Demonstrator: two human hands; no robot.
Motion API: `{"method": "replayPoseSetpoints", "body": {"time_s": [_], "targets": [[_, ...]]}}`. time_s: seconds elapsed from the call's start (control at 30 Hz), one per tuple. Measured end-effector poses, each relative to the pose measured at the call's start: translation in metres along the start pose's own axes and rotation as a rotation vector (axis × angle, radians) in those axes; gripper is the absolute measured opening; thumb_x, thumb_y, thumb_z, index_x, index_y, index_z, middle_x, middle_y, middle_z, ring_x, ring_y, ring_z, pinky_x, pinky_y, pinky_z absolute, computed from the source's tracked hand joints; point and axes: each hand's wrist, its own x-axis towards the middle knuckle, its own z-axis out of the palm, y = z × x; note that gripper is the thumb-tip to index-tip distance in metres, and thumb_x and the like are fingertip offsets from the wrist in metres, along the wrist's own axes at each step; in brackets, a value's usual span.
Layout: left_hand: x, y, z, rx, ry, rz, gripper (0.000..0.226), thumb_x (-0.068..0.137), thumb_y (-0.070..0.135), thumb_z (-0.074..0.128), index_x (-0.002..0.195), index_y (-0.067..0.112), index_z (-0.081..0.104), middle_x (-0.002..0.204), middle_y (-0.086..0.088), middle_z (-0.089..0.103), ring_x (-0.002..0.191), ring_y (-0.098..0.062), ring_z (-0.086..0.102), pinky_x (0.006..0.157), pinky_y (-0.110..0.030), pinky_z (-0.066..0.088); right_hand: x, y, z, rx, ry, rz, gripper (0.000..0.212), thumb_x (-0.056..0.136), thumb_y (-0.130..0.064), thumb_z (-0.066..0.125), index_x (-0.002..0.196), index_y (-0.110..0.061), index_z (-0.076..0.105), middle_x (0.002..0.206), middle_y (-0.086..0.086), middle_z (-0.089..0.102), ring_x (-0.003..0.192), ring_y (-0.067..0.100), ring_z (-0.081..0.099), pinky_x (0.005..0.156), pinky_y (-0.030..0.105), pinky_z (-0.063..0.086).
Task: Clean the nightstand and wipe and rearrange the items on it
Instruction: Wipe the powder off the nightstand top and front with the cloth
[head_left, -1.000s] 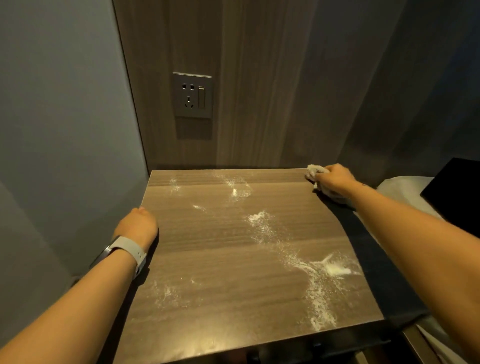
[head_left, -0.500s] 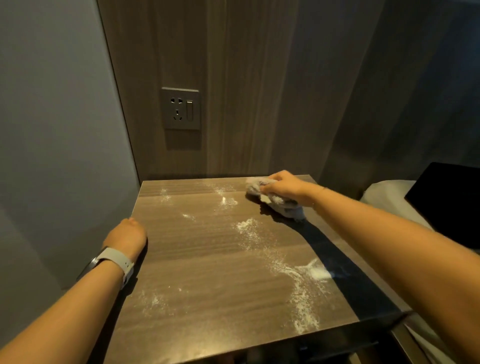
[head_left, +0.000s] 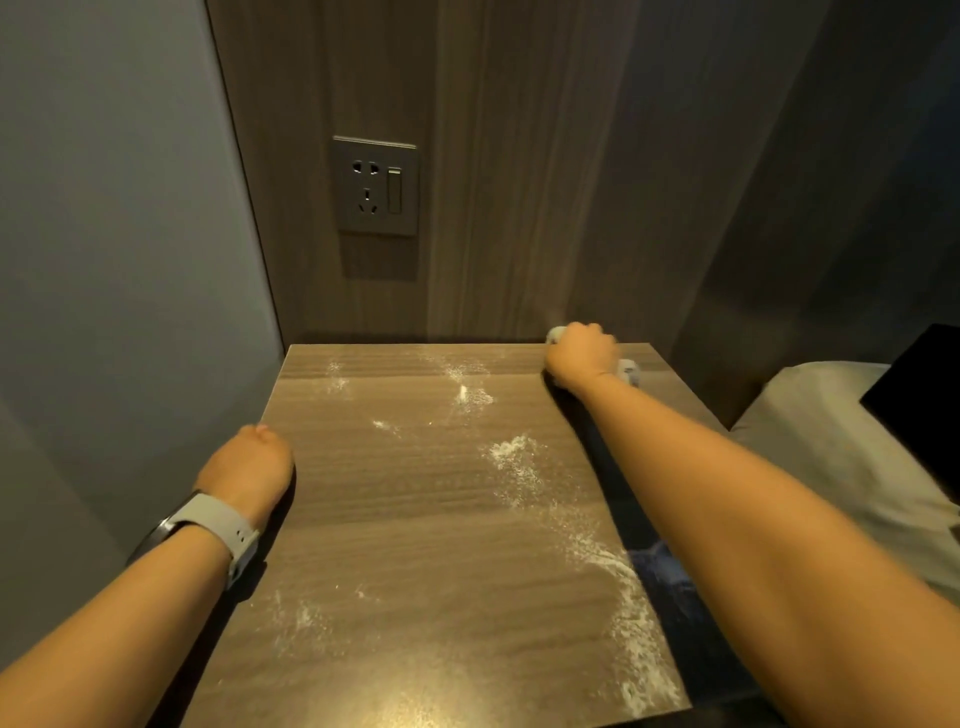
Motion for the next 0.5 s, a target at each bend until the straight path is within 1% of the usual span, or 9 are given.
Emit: {"method": "replayPoseSetpoints", "body": {"time_s": [0.07, 0.13, 0.17, 0.2, 0.27, 0.33, 0.4, 0.47, 0.5], "targets": [[-0.003, 0.002, 0.000, -0.042, 0.016, -0.023, 0.041, 0.103, 0.012, 0.020, 0.117, -0.010, 0.051, 0.126, -0.030, 0.050, 0.114, -0.043, 0.049, 0.095, -0.045, 0.037, -0.021, -0.037, 0.007, 0.033, -0.005, -0.169, 0.030, 0.090, -0.024, 0.048, 0.111, -0.008, 0.062, 0.119, 0.017, 0.055, 0.108, 0.038, 0.052, 0.091, 0.042, 0.043], [-0.008, 0.005, -0.003, -0.080, 0.024, -0.045, 0.045, 0.104, 0.018, 0.019, 0.123, -0.009, 0.049, 0.131, -0.031, 0.048, 0.118, -0.043, 0.047, 0.098, -0.044, 0.036, -0.039, -0.063, 0.006, 0.132, -0.123, -0.348, 0.023, 0.088, -0.023, 0.050, 0.097, -0.007, 0.064, 0.109, 0.019, 0.061, 0.102, 0.038, 0.057, 0.082, 0.039, 0.045], [-0.010, 0.006, -0.004, -0.094, 0.025, -0.051, 0.045, 0.104, 0.019, 0.019, 0.125, -0.009, 0.048, 0.133, -0.031, 0.047, 0.121, -0.043, 0.046, 0.100, -0.044, 0.035, -0.042, -0.068, 0.002, 0.212, -0.204, -0.395, 0.020, 0.087, -0.021, 0.052, 0.090, -0.006, 0.064, 0.104, 0.019, 0.064, 0.099, 0.038, 0.059, 0.078, 0.039, 0.046], [-0.011, 0.006, -0.004, -0.096, 0.021, -0.049, 0.045, 0.104, 0.018, 0.020, 0.127, -0.009, 0.048, 0.135, -0.030, 0.045, 0.123, -0.043, 0.044, 0.101, -0.043, 0.034, -0.041, -0.068, -0.006, 0.299, -0.253, -0.388, 0.020, 0.086, -0.019, 0.053, 0.091, -0.005, 0.066, 0.101, 0.018, 0.066, 0.097, 0.036, 0.061, 0.075, 0.038, 0.047], [-0.010, 0.007, -0.005, -0.096, 0.004, -0.054, 0.045, 0.104, 0.018, 0.020, 0.127, -0.008, 0.047, 0.137, -0.030, 0.045, 0.124, -0.042, 0.044, 0.102, -0.043, 0.034, -0.030, -0.051, -0.022, 0.398, -0.201, -0.279, 0.022, 0.086, -0.018, 0.055, 0.099, -0.008, 0.069, 0.100, 0.016, 0.068, 0.096, 0.033, 0.062, 0.074, 0.036, 0.047], [-0.007, 0.004, -0.003, -0.103, 0.002, -0.071, 0.045, 0.104, 0.020, 0.020, 0.127, -0.006, 0.048, 0.135, -0.028, 0.046, 0.123, -0.042, 0.045, 0.101, -0.044, 0.035, -0.012, -0.023, -0.029, 0.326, -0.090, -0.177, 0.024, 0.084, -0.018, 0.056, 0.102, -0.007, 0.068, 0.102, 0.016, 0.067, 0.096, 0.034, 0.062, 0.075, 0.035, 0.047], [-0.005, 0.002, -0.001, -0.107, -0.003, -0.074, 0.045, 0.104, 0.022, 0.019, 0.126, -0.004, 0.048, 0.134, -0.027, 0.048, 0.120, -0.041, 0.047, 0.099, -0.043, 0.036, -0.001, 0.000, -0.022, 0.186, -0.052, -0.058, 0.024, 0.085, -0.018, 0.057, 0.102, -0.004, 0.066, 0.107, 0.019, 0.065, 0.099, 0.037, 0.060, 0.078, 0.038, 0.048], [-0.005, 0.001, 0.000, -0.108, 0.001, -0.072, 0.045, 0.104, 0.023, 0.019, 0.127, -0.003, 0.048, 0.134, -0.026, 0.048, 0.120, -0.041, 0.047, 0.098, -0.042, 0.037, -0.002, -0.004, -0.008, 0.115, -0.022, 0.006, 0.025, 0.087, -0.019, 0.056, 0.105, -0.003, 0.062, 0.113, 0.020, 0.061, 0.105, 0.039, 0.056, 0.083, 0.041, 0.047], [-0.005, 0.001, -0.001, -0.106, 0.002, -0.069, 0.045, 0.104, 0.023, 0.019, 0.128, -0.002, 0.047, 0.135, -0.026, 0.047, 0.121, -0.040, 0.047, 0.098, -0.041, 0.037, -0.004, -0.016, 0.000, 0.109, 0.002, -0.005, 0.027, 0.088, -0.021, 0.056, 0.107, -0.003, 0.062, 0.115, 0.019, 0.059, 0.108, 0.039, 0.053, 0.086, 0.042, 0.046]]}}
